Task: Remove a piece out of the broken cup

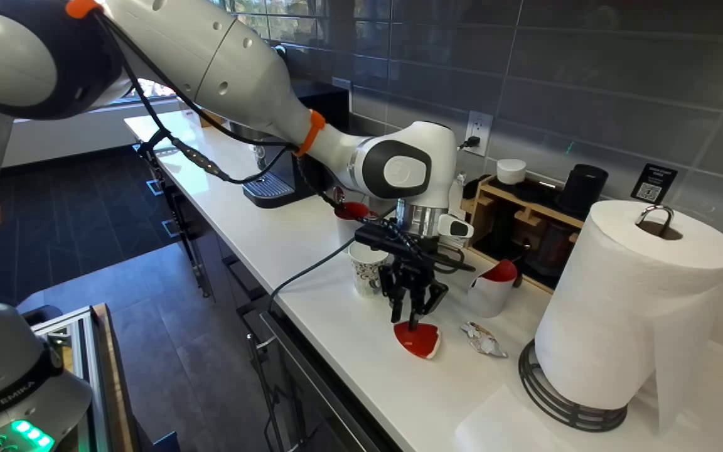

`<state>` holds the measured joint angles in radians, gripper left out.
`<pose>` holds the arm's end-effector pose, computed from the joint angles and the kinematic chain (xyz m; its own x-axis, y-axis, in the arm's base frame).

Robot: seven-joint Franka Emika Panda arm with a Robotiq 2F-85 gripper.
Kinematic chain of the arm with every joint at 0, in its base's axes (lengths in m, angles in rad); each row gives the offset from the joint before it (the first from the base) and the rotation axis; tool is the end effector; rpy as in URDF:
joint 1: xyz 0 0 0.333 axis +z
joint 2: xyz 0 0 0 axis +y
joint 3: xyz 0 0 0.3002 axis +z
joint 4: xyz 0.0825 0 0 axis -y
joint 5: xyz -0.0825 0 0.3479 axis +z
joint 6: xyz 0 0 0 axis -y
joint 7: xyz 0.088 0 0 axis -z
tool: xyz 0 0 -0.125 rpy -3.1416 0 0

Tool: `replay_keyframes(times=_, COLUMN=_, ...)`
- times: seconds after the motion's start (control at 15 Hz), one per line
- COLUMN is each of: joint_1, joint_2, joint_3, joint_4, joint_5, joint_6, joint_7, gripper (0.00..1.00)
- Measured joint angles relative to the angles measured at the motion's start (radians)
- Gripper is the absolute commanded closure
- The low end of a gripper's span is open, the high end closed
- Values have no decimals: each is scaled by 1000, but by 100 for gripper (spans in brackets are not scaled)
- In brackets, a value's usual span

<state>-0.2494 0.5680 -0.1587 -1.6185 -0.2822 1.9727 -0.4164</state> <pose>0.5687 -0.2591 0.2756 0.9351 0.1203 -0.3333 0.1917 -0.9628 0.1906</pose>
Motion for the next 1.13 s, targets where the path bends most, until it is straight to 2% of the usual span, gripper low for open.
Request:
replay_keyframes(times=0.27, joint_1=-1, joint_2=29, joint_3=14, joint_4=54, joint_5=15, joint_6=-37, joint_7=5, gripper=2)
replay_keyframes(times=0.47, joint_1=-13, joint_2=39, joint_3=15, joint_4=88, joint_5=62, joint_6=-52, joint_7=11, gripper=0)
replay_keyframes(times=0.73, joint_1=-75, joint_2=19, joint_3=18, joint_4=128, joint_5=216, joint_6=-57, joint_7=17, gripper=0)
replay_keyframes(times=0.93, joint_1=-144, joint_2=-38, joint_3=28, joint_4=115, joint_5=344, joint_6=-57, joint_7=-17, gripper=0)
replay_keyframes(times=1.13, joint_1=-207, joint_2=-132, joint_3=32, joint_4=56, joint_5=475, joint_6=-47, joint_7=-104, gripper=0)
